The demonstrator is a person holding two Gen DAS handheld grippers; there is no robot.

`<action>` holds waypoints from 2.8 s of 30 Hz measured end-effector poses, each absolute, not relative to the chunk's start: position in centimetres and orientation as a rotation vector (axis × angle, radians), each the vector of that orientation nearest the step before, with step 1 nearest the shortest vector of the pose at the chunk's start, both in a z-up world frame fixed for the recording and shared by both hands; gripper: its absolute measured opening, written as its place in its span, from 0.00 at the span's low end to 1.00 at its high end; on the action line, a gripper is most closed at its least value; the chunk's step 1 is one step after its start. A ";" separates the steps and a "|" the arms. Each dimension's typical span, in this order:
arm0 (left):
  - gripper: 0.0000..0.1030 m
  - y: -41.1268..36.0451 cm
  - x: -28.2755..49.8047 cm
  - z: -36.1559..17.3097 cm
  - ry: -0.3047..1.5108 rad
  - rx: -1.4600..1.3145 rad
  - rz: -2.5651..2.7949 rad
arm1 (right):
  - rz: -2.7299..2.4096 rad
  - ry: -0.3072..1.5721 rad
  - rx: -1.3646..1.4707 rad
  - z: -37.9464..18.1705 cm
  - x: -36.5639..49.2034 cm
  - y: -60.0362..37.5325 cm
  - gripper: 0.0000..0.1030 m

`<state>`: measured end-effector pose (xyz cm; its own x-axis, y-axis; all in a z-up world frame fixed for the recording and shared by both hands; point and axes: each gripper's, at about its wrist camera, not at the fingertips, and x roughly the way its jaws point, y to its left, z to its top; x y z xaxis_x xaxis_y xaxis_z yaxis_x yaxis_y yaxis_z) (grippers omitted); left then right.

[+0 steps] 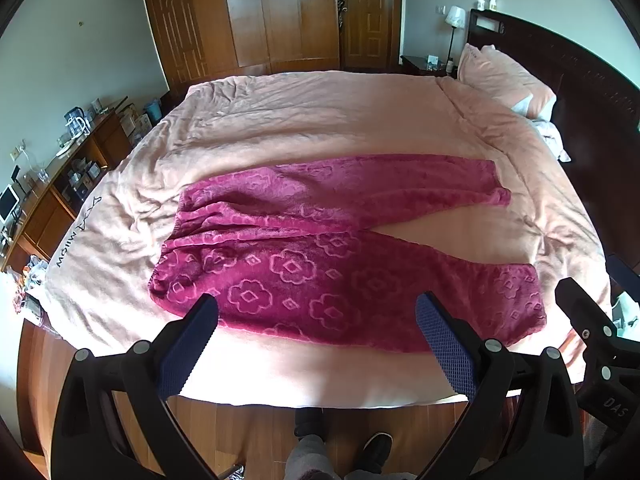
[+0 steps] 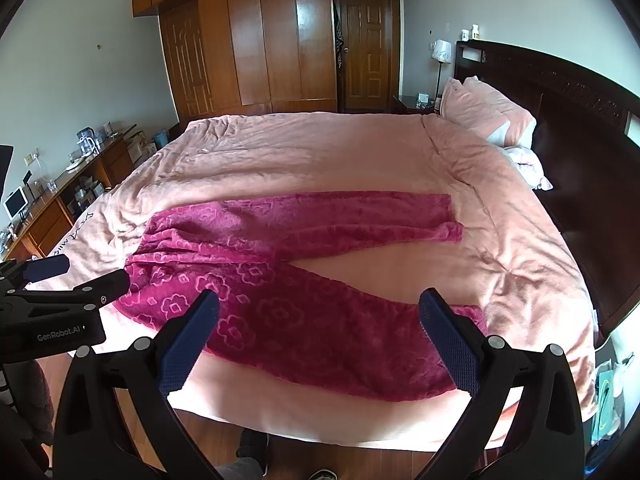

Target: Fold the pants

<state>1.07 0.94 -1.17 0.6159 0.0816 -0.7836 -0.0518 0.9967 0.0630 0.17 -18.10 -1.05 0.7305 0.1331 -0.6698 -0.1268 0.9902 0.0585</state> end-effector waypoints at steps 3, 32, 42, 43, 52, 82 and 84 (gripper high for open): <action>0.95 0.9 1.3 -1.4 0.911 0.035 0.083 | 0.144 0.740 0.011 -1.2 0.3 -18.2 0.98; 0.95 0.6 2.7 -3.0 0.953 0.027 0.128 | 0.164 0.765 0.015 -2.4 0.7 -18.5 0.98; 0.95 0.8 2.8 -3.2 0.962 0.025 0.148 | 0.170 0.776 0.017 -2.4 1.1 -18.5 0.98; 0.95 0.8 2.8 -3.2 0.963 0.025 0.148 | 0.169 0.777 0.018 -2.4 1.2 -18.7 0.98; 0.95 1.6 4.1 -4.9 1.009 0.043 0.156 | 0.153 0.838 0.042 -4.2 3.2 -18.7 0.98; 0.95 36.8 37.6 -23.0 1.171 -0.199 0.509 | 0.007 1.142 -0.031 -15.5 28.7 -11.6 0.98; 0.95 39.1 38.8 -24.9 1.194 -0.216 0.535 | 0.000 1.172 -0.039 -16.6 29.6 -11.1 0.98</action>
<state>38.83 39.08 -24.93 0.2623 0.2805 -0.9233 -0.5023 0.8567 0.1175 29.57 -11.07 -16.65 0.3881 -0.0207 -0.9214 -0.0203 0.9993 -0.0310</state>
